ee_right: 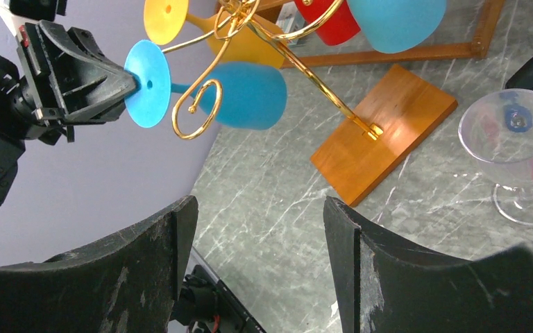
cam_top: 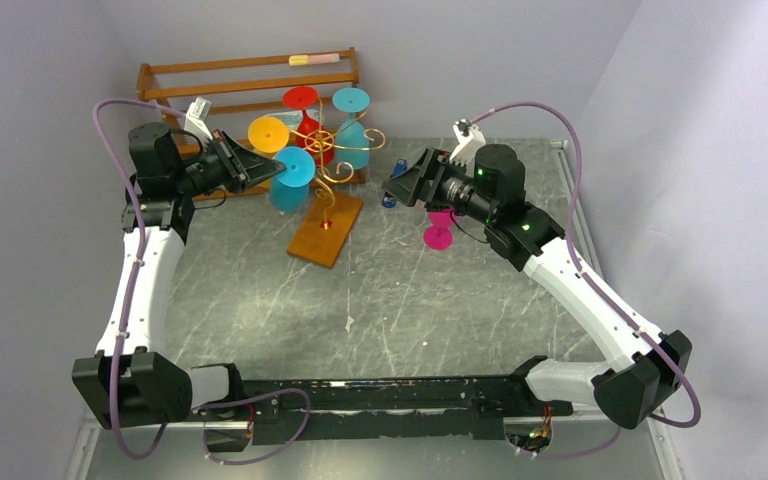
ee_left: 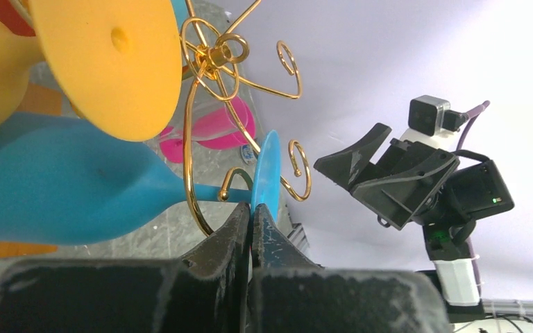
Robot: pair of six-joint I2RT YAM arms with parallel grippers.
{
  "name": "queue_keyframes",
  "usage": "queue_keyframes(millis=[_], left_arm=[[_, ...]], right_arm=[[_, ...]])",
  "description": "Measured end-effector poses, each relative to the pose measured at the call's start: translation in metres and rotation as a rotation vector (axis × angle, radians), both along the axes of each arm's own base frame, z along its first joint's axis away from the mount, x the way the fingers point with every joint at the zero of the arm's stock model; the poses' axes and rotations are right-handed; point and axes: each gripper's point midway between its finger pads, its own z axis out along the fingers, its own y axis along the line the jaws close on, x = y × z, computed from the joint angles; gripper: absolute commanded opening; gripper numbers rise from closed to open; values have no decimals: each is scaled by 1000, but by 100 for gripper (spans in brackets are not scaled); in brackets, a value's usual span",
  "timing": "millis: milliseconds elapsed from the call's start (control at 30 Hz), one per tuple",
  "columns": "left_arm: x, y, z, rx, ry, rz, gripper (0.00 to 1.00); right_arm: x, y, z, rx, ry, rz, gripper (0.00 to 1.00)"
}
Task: Take the wine glass off the wine glass rack
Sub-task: Pick up the wine glass from the wine rack.
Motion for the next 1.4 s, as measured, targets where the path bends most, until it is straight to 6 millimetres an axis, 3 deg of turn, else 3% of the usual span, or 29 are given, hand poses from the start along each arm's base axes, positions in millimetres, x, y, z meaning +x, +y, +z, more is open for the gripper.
queue_keyframes(millis=[500,1067,1400], left_arm=[[-7,2,14,-152,38,41,5],[-12,18,16,-276,113,163,5],[-8,24,4,-285,207,227,5]], right_arm=[[3,3,-2,-26,7,16,71],[2,7,2,-43,-9,51,71],[0,6,5,-42,-19,50,71]])
